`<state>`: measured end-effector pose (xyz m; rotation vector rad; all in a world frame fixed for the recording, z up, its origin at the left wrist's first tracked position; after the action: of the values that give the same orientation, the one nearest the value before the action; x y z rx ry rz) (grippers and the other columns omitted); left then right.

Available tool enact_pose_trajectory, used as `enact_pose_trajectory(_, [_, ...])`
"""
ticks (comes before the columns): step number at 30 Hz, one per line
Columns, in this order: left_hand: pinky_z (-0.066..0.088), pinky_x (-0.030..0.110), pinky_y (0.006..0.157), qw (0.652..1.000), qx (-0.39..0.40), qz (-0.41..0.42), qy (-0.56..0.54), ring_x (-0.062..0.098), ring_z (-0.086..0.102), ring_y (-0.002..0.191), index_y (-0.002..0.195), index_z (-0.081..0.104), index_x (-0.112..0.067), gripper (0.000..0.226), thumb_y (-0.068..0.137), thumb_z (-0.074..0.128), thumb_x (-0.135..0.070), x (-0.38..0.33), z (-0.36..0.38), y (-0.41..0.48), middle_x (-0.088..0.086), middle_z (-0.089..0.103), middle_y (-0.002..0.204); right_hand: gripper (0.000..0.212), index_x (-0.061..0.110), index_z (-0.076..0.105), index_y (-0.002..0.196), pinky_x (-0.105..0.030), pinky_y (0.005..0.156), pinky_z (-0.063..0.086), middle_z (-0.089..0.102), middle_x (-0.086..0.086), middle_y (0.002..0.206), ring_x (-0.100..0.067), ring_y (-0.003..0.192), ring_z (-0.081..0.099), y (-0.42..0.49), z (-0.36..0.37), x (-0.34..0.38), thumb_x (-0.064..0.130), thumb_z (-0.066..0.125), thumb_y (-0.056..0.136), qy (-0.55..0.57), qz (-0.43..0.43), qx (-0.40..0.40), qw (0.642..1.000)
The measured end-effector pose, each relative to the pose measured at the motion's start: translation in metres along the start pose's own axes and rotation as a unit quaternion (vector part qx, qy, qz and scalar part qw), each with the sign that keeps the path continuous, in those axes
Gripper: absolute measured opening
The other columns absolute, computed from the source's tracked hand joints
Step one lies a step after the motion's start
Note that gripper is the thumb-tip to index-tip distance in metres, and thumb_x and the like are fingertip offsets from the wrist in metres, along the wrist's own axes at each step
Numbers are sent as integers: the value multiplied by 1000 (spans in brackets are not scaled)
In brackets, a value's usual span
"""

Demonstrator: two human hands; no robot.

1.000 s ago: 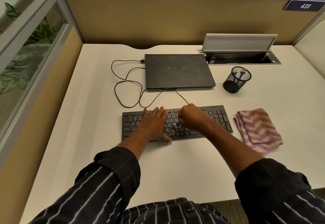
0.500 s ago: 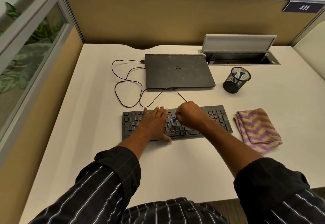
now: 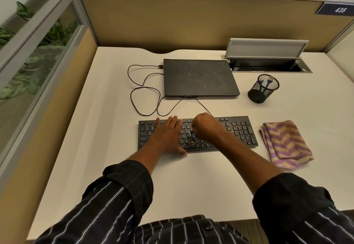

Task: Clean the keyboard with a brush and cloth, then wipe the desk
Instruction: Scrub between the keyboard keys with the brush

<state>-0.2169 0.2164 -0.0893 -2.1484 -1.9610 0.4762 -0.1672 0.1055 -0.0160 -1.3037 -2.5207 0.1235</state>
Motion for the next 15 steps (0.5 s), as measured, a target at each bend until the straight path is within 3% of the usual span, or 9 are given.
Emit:
enact_pose_trajectory(5, [3,66,120,1000,-8,-3,-5,26,-1,155,160,-3,-14,134,68,65,-83,4,0,-2,10,-1,169,11,3,68,91,-34,73,58,68,-10,86,-20,74,63,2,-1,4,9,60,88,5,-10,12,1000])
enact_pose_trajectory(9, [2,65,120,1000,-10,-3,-5,27,-2,155,160,-3,-14,134,68,65,-83,4,0,-2,10,-2,169,12,4,71,93,-29,68,53,68,-9,87,-19,75,62,4,-2,10,10,60,89,4,-25,-5,1000])
enact_pose_trajectory(15, [4,67,119,1000,-3,-1,1,27,-3,155,160,-4,-14,134,68,65,-83,6,1,-3,10,-3,169,11,4,69,88,-36,71,59,68,-10,83,-20,72,64,3,4,12,9,59,89,1,-32,16,999])
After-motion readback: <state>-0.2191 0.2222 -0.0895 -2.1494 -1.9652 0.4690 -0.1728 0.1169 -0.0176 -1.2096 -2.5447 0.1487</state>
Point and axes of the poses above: each hand's wrist, its own y-axis towards the middle knuckle, its own z-axis out of the palm, x = y × z, the point moved 6 cm from there along y, towards the middle knuckle
